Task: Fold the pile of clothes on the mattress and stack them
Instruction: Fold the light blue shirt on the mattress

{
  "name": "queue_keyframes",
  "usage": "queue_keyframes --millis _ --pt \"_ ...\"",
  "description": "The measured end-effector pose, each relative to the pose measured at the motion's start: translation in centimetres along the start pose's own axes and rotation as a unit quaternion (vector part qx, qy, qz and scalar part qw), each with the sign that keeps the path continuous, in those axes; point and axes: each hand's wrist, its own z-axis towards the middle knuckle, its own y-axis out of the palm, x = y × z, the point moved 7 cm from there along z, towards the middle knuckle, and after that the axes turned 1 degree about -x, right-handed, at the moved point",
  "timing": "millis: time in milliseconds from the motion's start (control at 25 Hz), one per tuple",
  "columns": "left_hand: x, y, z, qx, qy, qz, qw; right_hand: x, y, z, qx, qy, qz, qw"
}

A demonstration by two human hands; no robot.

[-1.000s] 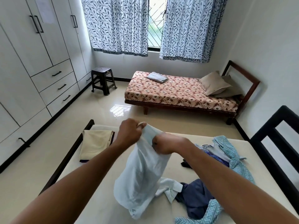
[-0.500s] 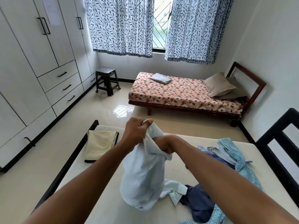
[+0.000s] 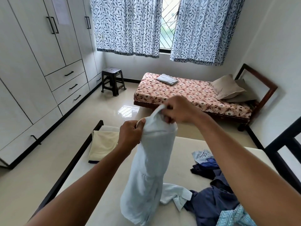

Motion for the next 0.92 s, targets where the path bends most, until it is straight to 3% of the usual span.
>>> queue_keyframes --millis 120,280,360,440,520,600,680,720,760,840,920 --pt "0.3 0.4 0.0 -0.018 -0.003 -0.078 0.997 1.4 -3.5 -0.1 0.18 0.032 0.131 0.974" --pt "-0.5 1.1 -1.1 -0.054 0.014 -0.035 0.998 3.9 -3.0 0.1 0.192 0.019 -0.004 0.981" --pt "-1.1 2.0 -2.1 -0.139 0.011 -0.035 0.99 4.8 -3.6 -0.2 0.225 -0.002 0.016 0.974" --pt "-0.9 3.1 -3.2 -0.255 -0.014 -0.042 0.966 5.2 -3.5 -0.4 0.251 0.003 0.135 0.958" --pt "0.1 2.8 -3.2 -0.295 -0.015 -0.015 0.955 5.5 -2.4 -0.1 0.236 0.039 0.325 0.915" --pt "1.6 0.7 -1.2 -0.183 0.019 -0.003 0.983 5.1 -0.8 0.2 0.183 0.056 0.466 0.864" --pt "3.4 -2.2 0.8 -0.014 0.065 0.003 0.998 4.3 0.1 0.0 0.128 0.053 0.523 0.841" --pt "4.2 -2.8 1.5 0.018 0.088 0.004 0.996 3.7 0.4 -0.2 0.101 0.042 0.538 0.836" --pt "4.9 -2.4 2.0 -0.01 0.102 -0.005 0.995 3.1 0.5 -0.3 0.082 0.026 0.543 0.836" --pt "5.7 0.3 1.9 -0.16 0.092 -0.039 0.982 2.0 0.5 -0.4 0.07 -0.01 0.523 0.849" --pt "5.6 2.5 0.7 -0.255 0.072 -0.049 0.963 1.7 0.1 -0.4 0.096 -0.027 0.477 0.873"
